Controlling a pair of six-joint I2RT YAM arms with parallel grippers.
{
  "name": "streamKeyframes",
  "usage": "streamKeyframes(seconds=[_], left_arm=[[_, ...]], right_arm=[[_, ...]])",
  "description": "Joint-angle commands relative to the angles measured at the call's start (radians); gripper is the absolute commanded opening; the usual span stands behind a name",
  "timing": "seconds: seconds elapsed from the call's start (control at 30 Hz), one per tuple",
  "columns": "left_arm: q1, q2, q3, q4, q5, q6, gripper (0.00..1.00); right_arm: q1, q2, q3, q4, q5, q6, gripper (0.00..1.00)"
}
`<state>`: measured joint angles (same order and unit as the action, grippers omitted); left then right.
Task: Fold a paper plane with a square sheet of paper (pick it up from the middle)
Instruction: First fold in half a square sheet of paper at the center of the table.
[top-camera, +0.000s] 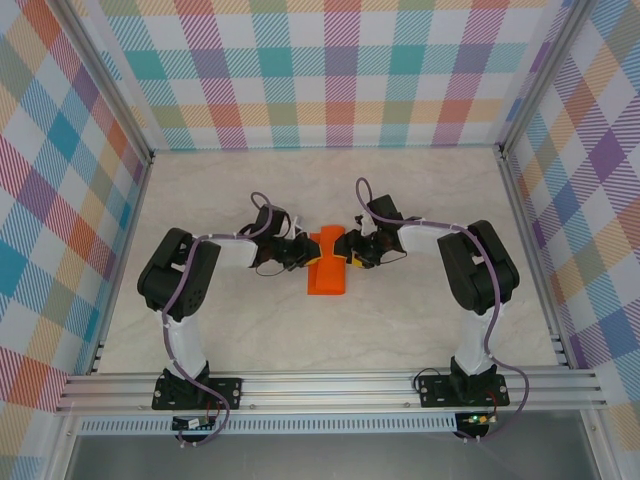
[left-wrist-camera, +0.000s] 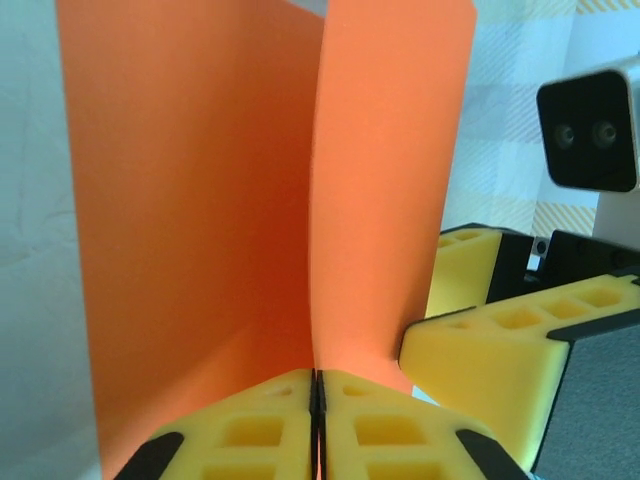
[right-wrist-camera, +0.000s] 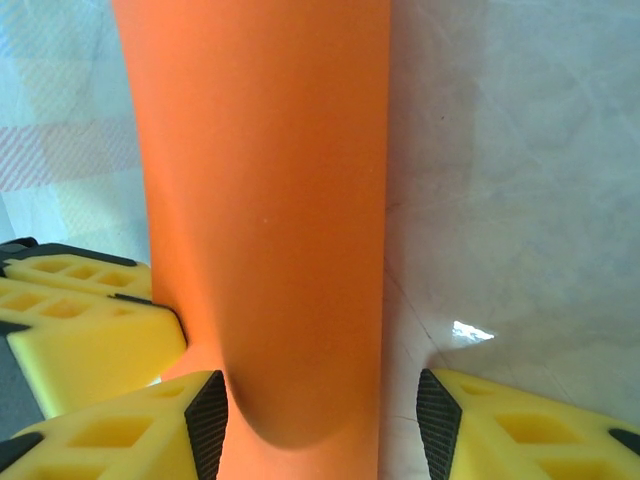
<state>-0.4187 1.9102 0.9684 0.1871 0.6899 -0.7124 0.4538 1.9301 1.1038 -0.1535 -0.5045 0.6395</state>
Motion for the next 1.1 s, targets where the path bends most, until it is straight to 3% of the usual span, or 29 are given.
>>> streamKeyframes(seconds=[0.0, 0.17, 0.8, 0.93, 1.07], left_arm=[[0.029, 0.012, 0.026, -0.013, 0.005, 0.03, 0.06], [0.046, -0.001, 0.019, -0.069, -0.018, 0.067, 0.02], [0.047, -0.006, -0.024, -0.09, -0.047, 0.097, 0.05], [0.047, -0.006, -0.026, -0.09, -0.04, 0.099, 0.09], [0.047, -0.024, -0.03, -0.1, -0.054, 0.107, 0.2]], right_arm=[[0.006, 0.007, 0.016, -0.01, 0.008, 0.0, 0.56], [0.006, 0.0, 0.03, -0.034, 0.017, -0.007, 0.57], [0.065, 0.077, 0.163, -0.198, 0.143, -0.056, 0.52], [0.075, 0.088, 0.181, -0.216, 0.152, -0.07, 0.51], [0.08, 0.102, 0.199, -0.242, 0.178, -0.07, 0.51]])
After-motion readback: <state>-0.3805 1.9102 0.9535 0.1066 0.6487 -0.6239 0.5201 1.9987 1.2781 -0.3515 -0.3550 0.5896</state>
